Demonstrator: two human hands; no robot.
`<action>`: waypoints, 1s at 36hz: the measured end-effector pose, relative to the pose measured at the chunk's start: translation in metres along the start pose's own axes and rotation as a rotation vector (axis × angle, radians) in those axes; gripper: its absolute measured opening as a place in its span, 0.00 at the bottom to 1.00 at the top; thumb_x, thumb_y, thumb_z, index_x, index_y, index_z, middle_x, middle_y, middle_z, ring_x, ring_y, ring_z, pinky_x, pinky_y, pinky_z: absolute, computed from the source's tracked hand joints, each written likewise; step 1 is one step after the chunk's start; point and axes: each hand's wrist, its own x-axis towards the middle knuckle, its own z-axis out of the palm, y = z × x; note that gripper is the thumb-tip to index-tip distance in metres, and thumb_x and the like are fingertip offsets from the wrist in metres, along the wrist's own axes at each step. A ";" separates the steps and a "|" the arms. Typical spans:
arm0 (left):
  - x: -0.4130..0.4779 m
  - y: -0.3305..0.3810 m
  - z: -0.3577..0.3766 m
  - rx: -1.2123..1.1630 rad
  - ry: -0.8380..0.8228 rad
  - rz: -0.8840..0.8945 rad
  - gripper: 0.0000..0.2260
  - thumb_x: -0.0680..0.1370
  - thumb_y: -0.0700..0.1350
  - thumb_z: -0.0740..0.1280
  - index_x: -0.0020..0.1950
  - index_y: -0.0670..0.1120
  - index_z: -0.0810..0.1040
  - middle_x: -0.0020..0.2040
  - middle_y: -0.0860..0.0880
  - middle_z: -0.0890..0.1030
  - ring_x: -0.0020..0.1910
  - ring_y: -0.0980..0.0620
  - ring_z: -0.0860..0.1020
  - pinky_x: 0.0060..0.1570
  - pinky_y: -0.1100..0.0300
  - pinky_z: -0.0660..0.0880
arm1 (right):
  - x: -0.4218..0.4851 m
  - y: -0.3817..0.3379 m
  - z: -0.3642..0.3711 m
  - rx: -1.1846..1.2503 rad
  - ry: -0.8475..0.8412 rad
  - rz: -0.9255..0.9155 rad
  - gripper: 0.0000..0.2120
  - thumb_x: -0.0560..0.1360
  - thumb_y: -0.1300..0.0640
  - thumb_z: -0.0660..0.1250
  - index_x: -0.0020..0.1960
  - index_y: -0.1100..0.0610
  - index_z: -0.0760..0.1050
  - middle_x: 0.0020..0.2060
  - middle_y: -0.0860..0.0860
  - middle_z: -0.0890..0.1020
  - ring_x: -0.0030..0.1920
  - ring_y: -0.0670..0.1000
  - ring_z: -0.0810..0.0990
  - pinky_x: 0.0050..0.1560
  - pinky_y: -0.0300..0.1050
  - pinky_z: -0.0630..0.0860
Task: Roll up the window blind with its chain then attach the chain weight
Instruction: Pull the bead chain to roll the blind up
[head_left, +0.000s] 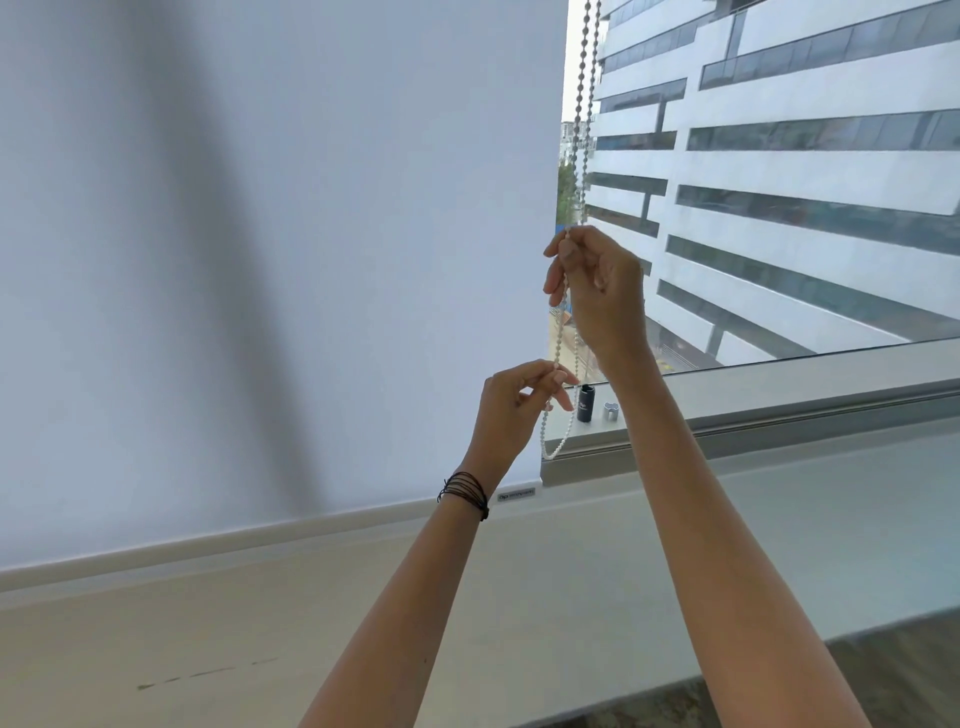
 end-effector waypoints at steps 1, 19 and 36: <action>-0.001 -0.002 0.000 0.000 0.001 -0.007 0.10 0.80 0.41 0.63 0.42 0.48 0.81 0.32 0.51 0.81 0.35 0.53 0.80 0.38 0.63 0.75 | -0.001 0.002 0.000 0.000 0.001 0.002 0.10 0.80 0.62 0.56 0.42 0.60 0.73 0.27 0.50 0.76 0.24 0.44 0.74 0.30 0.37 0.72; -0.005 -0.040 0.005 0.061 -0.087 -0.058 0.10 0.79 0.42 0.63 0.42 0.44 0.81 0.33 0.51 0.82 0.35 0.61 0.78 0.40 0.65 0.74 | -0.026 0.035 0.000 -0.020 -0.025 0.042 0.10 0.79 0.64 0.56 0.42 0.59 0.74 0.27 0.49 0.77 0.26 0.45 0.75 0.31 0.39 0.74; -0.035 -0.094 0.013 0.300 -0.156 -0.119 0.11 0.79 0.46 0.64 0.40 0.49 0.83 0.39 0.59 0.83 0.47 0.57 0.73 0.46 0.63 0.72 | -0.078 0.079 0.003 -0.120 -0.069 0.160 0.10 0.79 0.65 0.58 0.42 0.58 0.74 0.27 0.48 0.78 0.27 0.46 0.78 0.32 0.41 0.78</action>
